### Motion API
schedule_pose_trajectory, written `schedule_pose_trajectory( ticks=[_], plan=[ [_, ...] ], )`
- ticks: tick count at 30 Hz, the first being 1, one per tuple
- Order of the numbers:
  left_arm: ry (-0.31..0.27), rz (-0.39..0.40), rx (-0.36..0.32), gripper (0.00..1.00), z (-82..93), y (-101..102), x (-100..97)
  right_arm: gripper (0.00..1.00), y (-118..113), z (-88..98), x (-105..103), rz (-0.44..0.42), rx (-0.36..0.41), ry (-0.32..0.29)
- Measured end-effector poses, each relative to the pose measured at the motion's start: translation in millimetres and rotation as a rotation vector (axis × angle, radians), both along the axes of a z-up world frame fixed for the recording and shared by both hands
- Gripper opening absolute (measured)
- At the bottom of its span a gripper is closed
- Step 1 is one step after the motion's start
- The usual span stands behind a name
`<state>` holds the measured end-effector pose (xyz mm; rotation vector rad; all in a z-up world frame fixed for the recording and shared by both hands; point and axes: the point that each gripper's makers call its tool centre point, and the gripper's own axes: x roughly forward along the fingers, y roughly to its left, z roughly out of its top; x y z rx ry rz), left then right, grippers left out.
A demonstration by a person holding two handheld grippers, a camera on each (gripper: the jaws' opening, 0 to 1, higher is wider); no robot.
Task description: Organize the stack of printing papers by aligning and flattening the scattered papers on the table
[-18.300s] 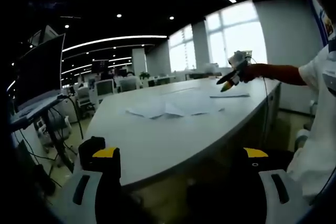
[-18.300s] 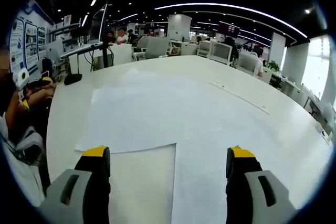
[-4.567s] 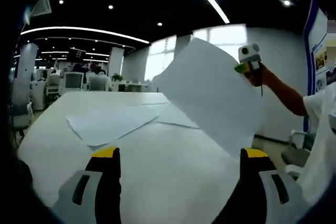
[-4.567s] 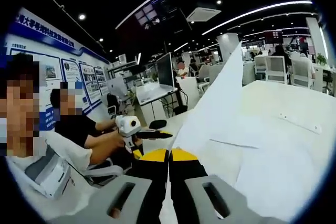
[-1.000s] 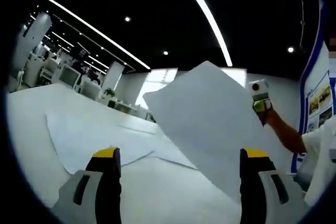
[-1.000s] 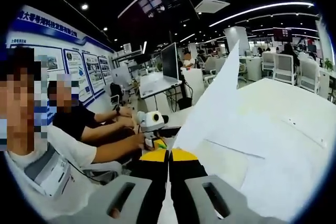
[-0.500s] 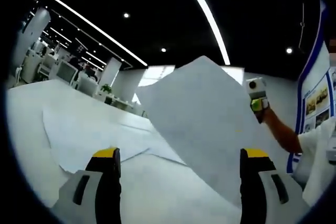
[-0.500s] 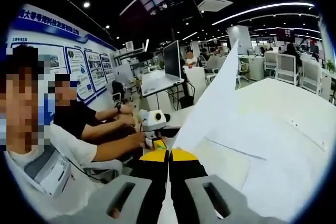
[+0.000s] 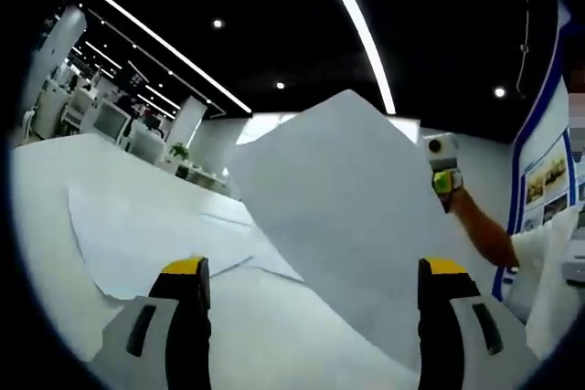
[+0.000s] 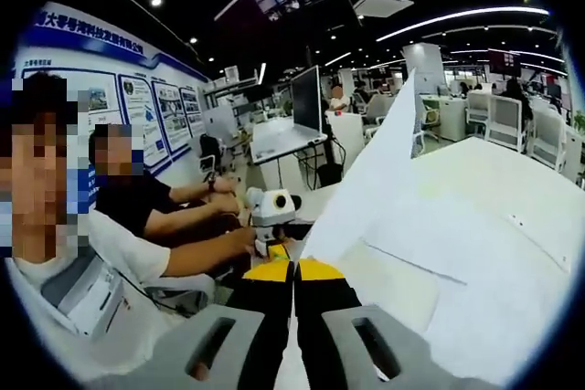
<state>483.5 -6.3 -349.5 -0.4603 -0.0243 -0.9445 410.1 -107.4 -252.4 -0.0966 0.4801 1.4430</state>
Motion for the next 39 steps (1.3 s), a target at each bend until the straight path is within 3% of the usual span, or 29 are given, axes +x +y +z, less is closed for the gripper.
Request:
schedule_pose_trajectory(
  ticks=[39],
  plan=[
    [-0.006, -0.065, -0.034, 0.92, 4.2, -8.0, -9.9, 0.0, 29.0, -2.7, -6.0, 0.079, 0.003, 0.0]
  ],
)
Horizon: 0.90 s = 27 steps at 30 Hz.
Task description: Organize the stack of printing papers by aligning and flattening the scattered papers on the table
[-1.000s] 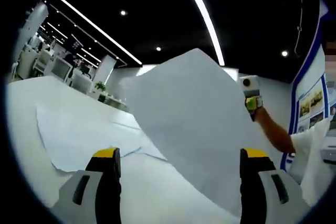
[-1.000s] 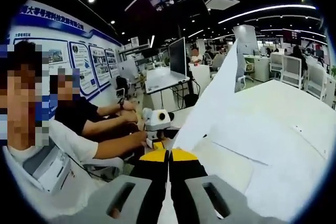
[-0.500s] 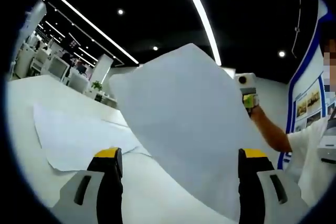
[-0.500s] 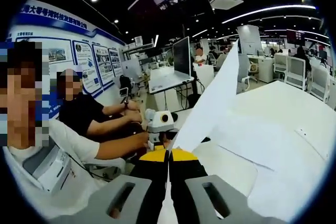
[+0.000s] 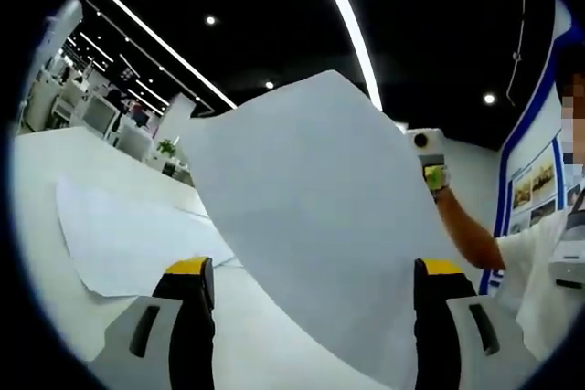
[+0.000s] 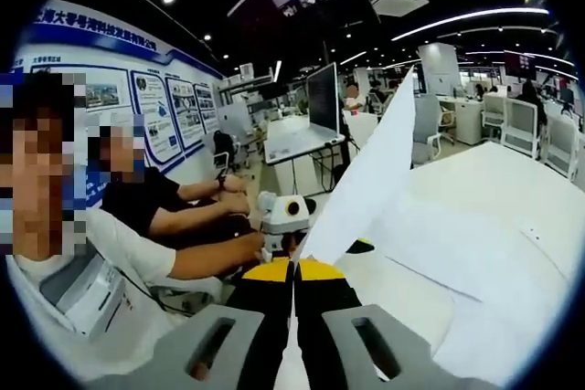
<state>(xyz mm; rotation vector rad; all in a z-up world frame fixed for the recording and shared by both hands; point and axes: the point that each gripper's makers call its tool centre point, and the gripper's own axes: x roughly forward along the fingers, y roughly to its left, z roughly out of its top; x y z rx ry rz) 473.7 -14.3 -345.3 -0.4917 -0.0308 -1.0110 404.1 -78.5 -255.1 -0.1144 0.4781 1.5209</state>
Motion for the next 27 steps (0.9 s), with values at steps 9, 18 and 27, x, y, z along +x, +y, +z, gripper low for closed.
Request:
schedule_pose_trajectory(
  ticks=[9, 18, 27],
  plan=[
    [-0.006, -0.032, -0.022, 0.86, 3.5, -0.9, -5.6, 0.0, 0.3, -9.2, 5.3, -0.011, -0.021, 0.01],
    [0.009, -0.035, -0.043, 0.79, 5.2, 1.8, -5.7, 0.0, -12.6, -18.1, 21.8, -0.063, -0.046, 0.015],
    [0.04, -0.038, -0.101, 0.54, 10.5, 6.7, -5.7, 0.0, -34.8, -30.0, 38.0, -0.127, -0.059, 0.036]
  ],
)
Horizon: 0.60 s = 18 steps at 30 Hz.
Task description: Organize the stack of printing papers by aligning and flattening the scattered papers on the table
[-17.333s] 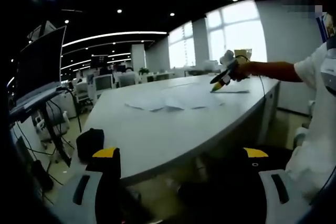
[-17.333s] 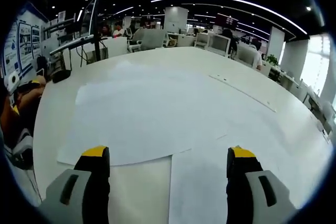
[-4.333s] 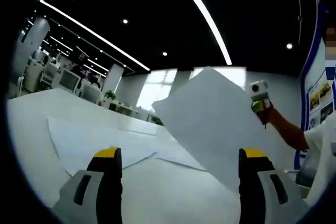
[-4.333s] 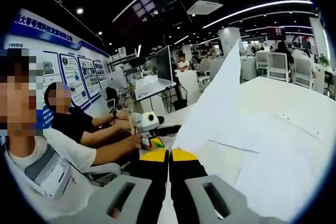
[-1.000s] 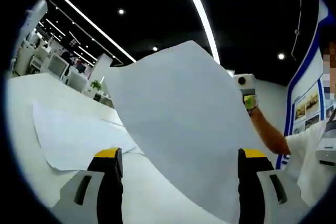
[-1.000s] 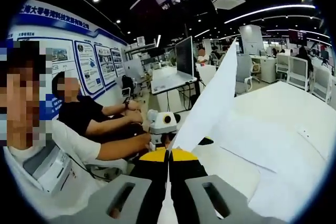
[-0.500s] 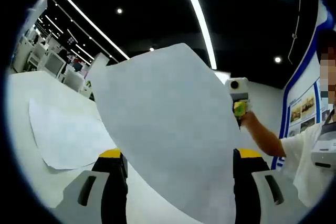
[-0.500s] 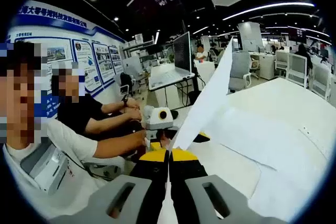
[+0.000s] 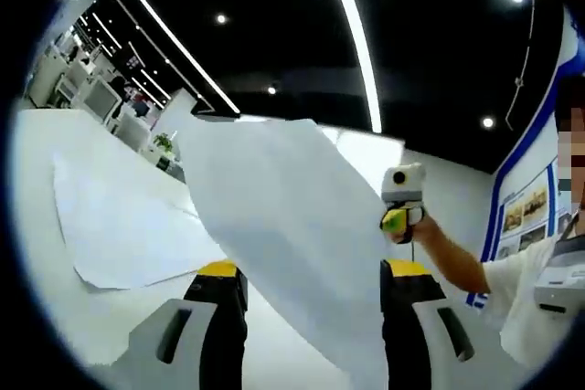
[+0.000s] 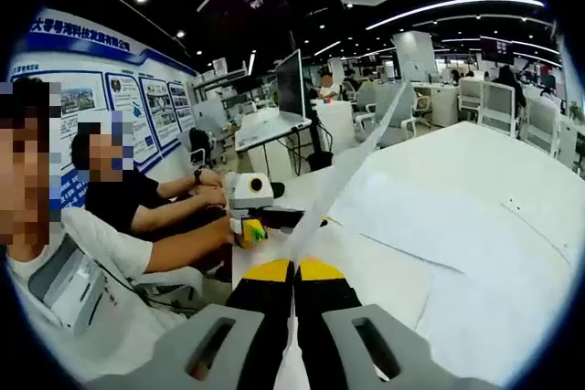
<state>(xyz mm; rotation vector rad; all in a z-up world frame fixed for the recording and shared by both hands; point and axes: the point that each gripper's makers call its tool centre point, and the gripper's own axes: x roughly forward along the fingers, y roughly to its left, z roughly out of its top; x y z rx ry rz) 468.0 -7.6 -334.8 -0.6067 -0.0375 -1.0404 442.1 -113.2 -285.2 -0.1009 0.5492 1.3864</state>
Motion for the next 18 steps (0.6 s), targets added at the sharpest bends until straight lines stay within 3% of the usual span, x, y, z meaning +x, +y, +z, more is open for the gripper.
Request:
schedule_pose_trajectory(
  ticks=[6, 12, 18],
  plan=[
    [0.01, -0.011, -0.021, 0.27, 2.0, 2.7, 0.3, 0.0, -11.7, -7.5, 4.0, -0.041, -0.005, 0.006],
    [0.017, -0.026, -0.026, 0.08, 3.0, 2.6, -1.4, 0.0, -18.2, -14.8, 5.7, -0.07, 0.002, 0.022],
    [0.073, -0.051, -0.025, 0.06, -1.4, -0.3, -0.9, 0.0, -21.0, -24.2, 5.5, -0.086, -0.004, 0.039]
  ],
)
